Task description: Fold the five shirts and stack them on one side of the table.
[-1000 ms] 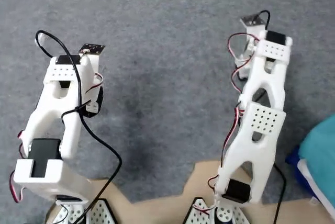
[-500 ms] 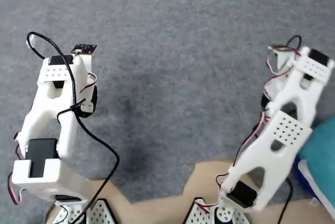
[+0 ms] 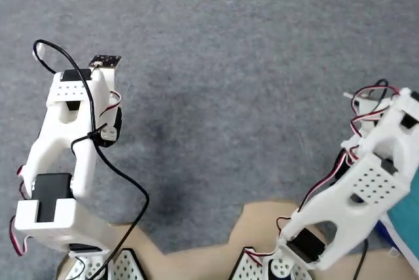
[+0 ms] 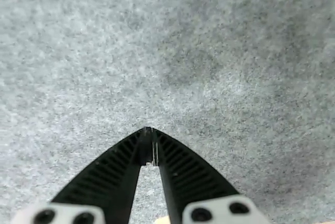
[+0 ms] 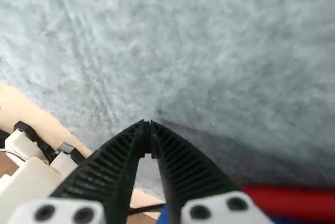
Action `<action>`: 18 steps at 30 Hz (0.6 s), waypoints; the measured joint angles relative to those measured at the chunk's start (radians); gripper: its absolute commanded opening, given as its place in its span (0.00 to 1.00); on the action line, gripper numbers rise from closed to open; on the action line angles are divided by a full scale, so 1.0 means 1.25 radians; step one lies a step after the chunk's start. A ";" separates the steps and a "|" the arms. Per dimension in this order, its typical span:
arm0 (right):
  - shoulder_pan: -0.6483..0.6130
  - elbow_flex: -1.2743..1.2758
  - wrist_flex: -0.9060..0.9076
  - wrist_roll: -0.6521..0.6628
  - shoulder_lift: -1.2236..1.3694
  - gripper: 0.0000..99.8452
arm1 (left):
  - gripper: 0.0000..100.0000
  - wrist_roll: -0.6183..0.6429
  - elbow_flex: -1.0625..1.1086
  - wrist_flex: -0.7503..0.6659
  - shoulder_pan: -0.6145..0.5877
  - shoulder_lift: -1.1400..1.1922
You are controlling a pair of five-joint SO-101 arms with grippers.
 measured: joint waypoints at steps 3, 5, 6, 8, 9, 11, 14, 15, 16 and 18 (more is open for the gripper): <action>-0.012 0.002 0.000 0.000 -0.071 0.01 | 0.02 0.014 0.000 -0.026 0.000 -0.006; -0.042 0.002 -0.009 0.004 -0.117 0.01 | 0.02 0.047 0.000 -0.050 0.000 -0.029; -0.061 0.002 -0.021 0.011 -0.136 0.01 | 0.02 0.065 0.000 -0.076 0.000 -0.045; -0.108 -0.004 -0.068 0.022 -0.168 0.01 | 0.02 0.112 0.000 -0.139 0.000 -0.076; -0.135 -0.010 -0.099 0.025 -0.176 0.01 | 0.02 0.140 0.000 -0.182 0.000 -0.090; -0.188 -0.026 -0.177 0.025 -0.179 0.01 | 0.02 0.196 0.000 -0.269 0.000 -0.107; -0.270 -0.053 -0.295 0.025 -0.178 0.01 | 0.02 0.247 0.000 -0.392 0.000 -0.110; -0.298 -0.061 -0.334 0.025 -0.174 0.01 | 0.02 0.255 0.001 -0.435 0.000 -0.106; -0.325 -0.070 -0.373 0.025 -0.163 0.01 | 0.02 0.263 0.005 -0.468 -0.001 -0.096; -0.373 -0.086 -0.449 0.025 -0.118 0.01 | 0.02 0.268 0.006 -0.498 -0.001 -0.059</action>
